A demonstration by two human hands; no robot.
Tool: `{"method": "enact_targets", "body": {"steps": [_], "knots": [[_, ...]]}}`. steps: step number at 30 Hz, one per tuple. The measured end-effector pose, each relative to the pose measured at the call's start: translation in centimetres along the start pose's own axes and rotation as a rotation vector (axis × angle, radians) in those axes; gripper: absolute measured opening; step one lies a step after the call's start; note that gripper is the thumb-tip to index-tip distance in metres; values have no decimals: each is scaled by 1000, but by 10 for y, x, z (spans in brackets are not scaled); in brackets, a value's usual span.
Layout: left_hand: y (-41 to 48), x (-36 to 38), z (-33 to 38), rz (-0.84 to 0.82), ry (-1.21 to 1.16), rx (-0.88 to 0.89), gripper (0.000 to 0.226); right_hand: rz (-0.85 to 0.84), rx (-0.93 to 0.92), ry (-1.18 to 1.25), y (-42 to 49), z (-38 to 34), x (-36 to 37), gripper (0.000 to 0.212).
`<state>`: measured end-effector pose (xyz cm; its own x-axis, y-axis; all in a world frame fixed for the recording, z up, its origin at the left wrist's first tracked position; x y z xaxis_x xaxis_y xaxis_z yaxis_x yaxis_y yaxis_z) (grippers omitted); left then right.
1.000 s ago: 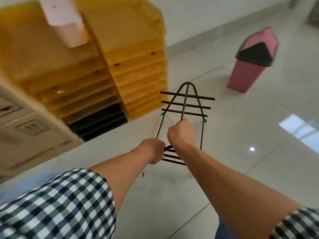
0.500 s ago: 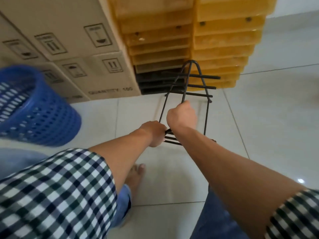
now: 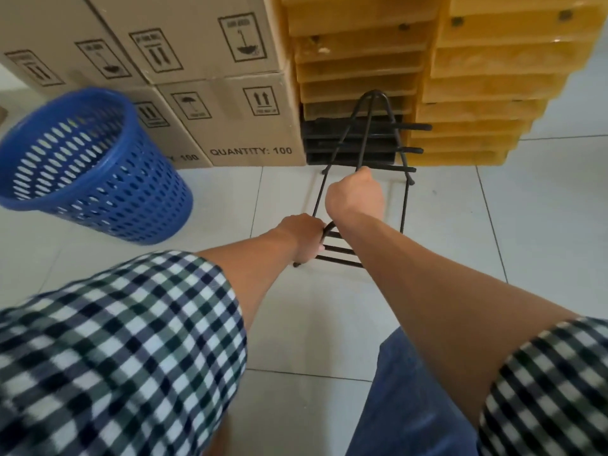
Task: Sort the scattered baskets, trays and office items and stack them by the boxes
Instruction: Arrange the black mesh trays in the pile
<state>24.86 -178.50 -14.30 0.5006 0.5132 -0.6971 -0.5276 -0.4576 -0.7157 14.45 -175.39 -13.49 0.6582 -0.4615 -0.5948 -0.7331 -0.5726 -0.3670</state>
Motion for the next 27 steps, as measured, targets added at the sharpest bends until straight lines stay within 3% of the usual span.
{"method": "enact_targets", "body": {"steps": [7,16,22,27], "knots": [[6,11,-7,55,56,47,18,8,26,-22,-10,2,1,42],[12,22,-12,159,114,103,16,79,48,-153,-11,3,5,23],[21,19,-15,227,22,95,7,143,-37,-344,5,-8,12,23],[31,8,-18,193,-9,121,7,172,-52,-431,19,-18,13,20]]}}
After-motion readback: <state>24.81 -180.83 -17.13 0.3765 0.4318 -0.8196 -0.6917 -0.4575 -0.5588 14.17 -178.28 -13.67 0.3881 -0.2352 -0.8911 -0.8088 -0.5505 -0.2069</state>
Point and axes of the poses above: each hand's wrist, its own y-axis towards the middle knuckle, its own x-axis out of the palm, z = x × y, the point moved 2 cm from there along y, towards the middle knuckle, and after that the axes turned 7 degrees about -z, right-handed, at the moved point
